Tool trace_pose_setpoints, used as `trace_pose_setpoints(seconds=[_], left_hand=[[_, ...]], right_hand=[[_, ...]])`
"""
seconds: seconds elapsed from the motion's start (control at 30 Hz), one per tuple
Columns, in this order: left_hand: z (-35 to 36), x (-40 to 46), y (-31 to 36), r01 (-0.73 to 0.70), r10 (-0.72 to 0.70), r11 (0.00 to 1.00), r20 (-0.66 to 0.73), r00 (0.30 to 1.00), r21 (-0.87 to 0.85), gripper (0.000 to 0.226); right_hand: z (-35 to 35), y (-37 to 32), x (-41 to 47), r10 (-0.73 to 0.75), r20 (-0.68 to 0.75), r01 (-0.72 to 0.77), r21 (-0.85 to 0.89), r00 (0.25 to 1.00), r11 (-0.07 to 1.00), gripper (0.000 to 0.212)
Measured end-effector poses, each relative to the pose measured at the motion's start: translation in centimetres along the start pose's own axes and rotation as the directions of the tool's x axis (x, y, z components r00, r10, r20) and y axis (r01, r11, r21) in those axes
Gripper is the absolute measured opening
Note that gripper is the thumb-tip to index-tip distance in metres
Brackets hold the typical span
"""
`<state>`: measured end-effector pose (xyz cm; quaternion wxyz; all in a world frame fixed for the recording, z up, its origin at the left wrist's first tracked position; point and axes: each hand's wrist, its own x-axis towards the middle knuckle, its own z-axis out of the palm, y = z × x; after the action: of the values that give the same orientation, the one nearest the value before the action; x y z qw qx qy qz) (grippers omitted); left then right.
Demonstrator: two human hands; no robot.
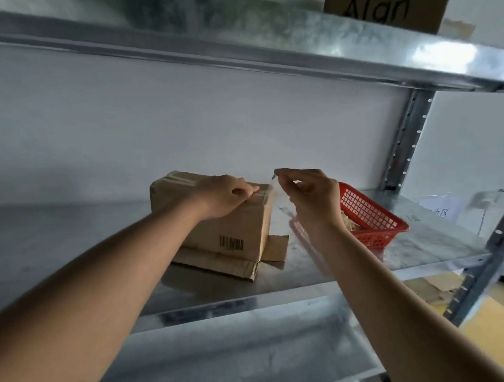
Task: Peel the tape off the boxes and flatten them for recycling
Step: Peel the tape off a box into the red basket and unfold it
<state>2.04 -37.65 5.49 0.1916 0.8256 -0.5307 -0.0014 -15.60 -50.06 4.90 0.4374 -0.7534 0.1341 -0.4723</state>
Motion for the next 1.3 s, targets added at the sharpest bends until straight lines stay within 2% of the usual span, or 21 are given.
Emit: trace_pose_setpoints(seconds=[0.1,0.23,0.33,0.4,0.53,0.73,0.83,0.93,1.13,1.23,1.3], left_hand=[[-0.3,-0.1,0.0,0.004,-0.004,1.0,0.012,1.0,-0.004,0.044],[-1.0,0.2,-0.1,-0.025,0.025,1.0,0.03,0.999,-0.009,0.041],[-1.1,0.6,-0.3,-0.035,0.035,0.999,-0.013,0.999,0.014,0.034],[-1.0,0.9,-0.4,-0.042,0.044,0.998,-0.028,0.999,0.045,0.036],[-0.8,1.5,-0.5,-0.026,0.025,0.999,-0.051,0.998,-0.036,0.032],[-0.7,1.6,-0.6,0.016,-0.02,0.995,-0.041,0.999,-0.096,0.034],[-0.7,1.5,-0.7,0.02,-0.025,0.993,-0.037,0.999,-0.117,0.035],[-0.5,1.3,-0.8,0.011,-0.014,0.993,-0.028,1.0,-0.118,0.037],[-0.5,1.2,-1.0,-0.007,0.002,0.994,-0.036,0.999,-0.113,0.034],[-0.3,0.9,-1.0,-0.015,0.011,0.993,-0.038,0.999,-0.115,0.034],[-0.3,0.8,-1.0,-0.02,0.016,0.993,-0.037,0.999,-0.119,0.035]], right_hand=[[0.9,-0.8,1.2,0.089,-0.071,-0.084,0.061,0.994,0.995,0.018],[1.8,-0.6,1.9,0.162,-0.085,-0.153,0.111,0.983,0.982,0.009],[2.2,-0.4,1.9,0.191,-0.006,-0.183,0.26,0.981,0.948,0.005],[2.2,-0.3,2.1,0.177,0.065,-0.188,0.311,0.982,0.932,0.014],[1.8,0.3,3.1,0.122,0.073,-0.131,0.144,0.99,0.981,0.029],[1.4,1.6,3.4,0.098,0.13,-0.102,0.021,0.987,0.995,0.012],[1.1,2.0,2.9,0.107,0.2,-0.077,-0.155,0.974,0.985,0.013],[0.8,2.3,2.3,0.061,0.26,0.036,-0.352,0.964,0.935,0.02],[0.5,2.3,0.8,-0.069,0.341,0.21,-0.399,0.938,0.892,0.018],[0.5,1.8,0.1,-0.1,0.389,0.28,-0.441,0.916,0.853,0.03],[0.5,1.7,-0.1,-0.145,0.387,0.332,-0.475,0.911,0.815,0.029]])
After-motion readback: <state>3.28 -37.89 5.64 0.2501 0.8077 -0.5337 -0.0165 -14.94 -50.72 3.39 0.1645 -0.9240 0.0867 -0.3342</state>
